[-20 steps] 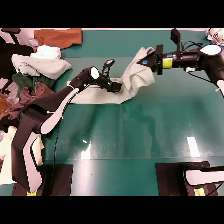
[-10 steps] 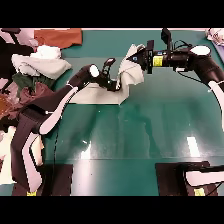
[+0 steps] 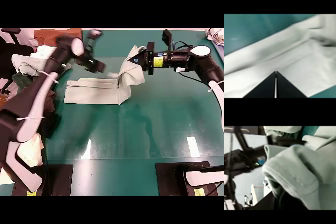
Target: Fold the shirts.
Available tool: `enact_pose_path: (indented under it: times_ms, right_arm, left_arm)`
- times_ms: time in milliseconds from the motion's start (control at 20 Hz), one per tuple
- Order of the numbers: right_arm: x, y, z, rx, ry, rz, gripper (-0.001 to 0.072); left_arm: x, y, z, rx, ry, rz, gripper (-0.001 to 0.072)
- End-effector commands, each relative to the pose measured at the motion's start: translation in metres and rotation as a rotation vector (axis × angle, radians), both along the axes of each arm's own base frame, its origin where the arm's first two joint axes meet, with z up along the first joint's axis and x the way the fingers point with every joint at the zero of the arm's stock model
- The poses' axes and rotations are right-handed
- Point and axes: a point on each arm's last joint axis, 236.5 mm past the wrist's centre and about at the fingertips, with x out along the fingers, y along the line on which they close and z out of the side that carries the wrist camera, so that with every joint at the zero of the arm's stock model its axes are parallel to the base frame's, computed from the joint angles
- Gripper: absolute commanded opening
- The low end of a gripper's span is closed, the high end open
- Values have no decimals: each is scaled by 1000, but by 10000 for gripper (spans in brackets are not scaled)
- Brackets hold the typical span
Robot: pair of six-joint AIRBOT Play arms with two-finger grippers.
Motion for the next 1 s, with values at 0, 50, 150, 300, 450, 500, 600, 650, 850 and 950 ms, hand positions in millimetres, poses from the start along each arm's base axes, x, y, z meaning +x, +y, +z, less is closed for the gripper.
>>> enact_pose_path:
  times_ms: [0, 50, 150, 300, 450, 500, 600, 650, 850, 950]
  right_arm:
    - [8, 25, -1, -3, -21, -41, 11]
    - [8, 39, -5, -2, -22, -41, 11]
    - [1, 80, -15, -4, -20, 24, 10]
    - [-1, 152, -26, 10, -42, 107, 11]
    - [-10, 215, -52, 27, 0, 172, 11]
    - [-9, 230, -63, 25, -3, 168, 12]
    - [4, 255, -81, 32, -12, 122, 12]
    - [10, 264, -90, 40, 6, 95, 13]
    - [42, 283, -133, 114, 141, -120, 17]
    - [50, 285, -156, 150, 221, -205, 234]
  left_arm:
    - [-12, 125, 47, 116, 13, 306, 27]
    - [-22, 152, 54, 113, 45, 375, 27]
    - [-41, 193, 66, 120, 88, 462, 27]
    - [-51, 215, 85, 106, 67, 506, 26]
    - [-59, 217, 93, 105, 65, 505, 26]
    - [-62, 217, 92, 108, 77, 507, 27]
    - [-65, 213, 90, 98, 97, 499, 27]
    - [-67, 212, 89, 95, 103, 497, 27]
    - [-68, 203, 87, 65, 121, 477, 27]
    - [-69, 199, 87, 49, 127, 467, 27]
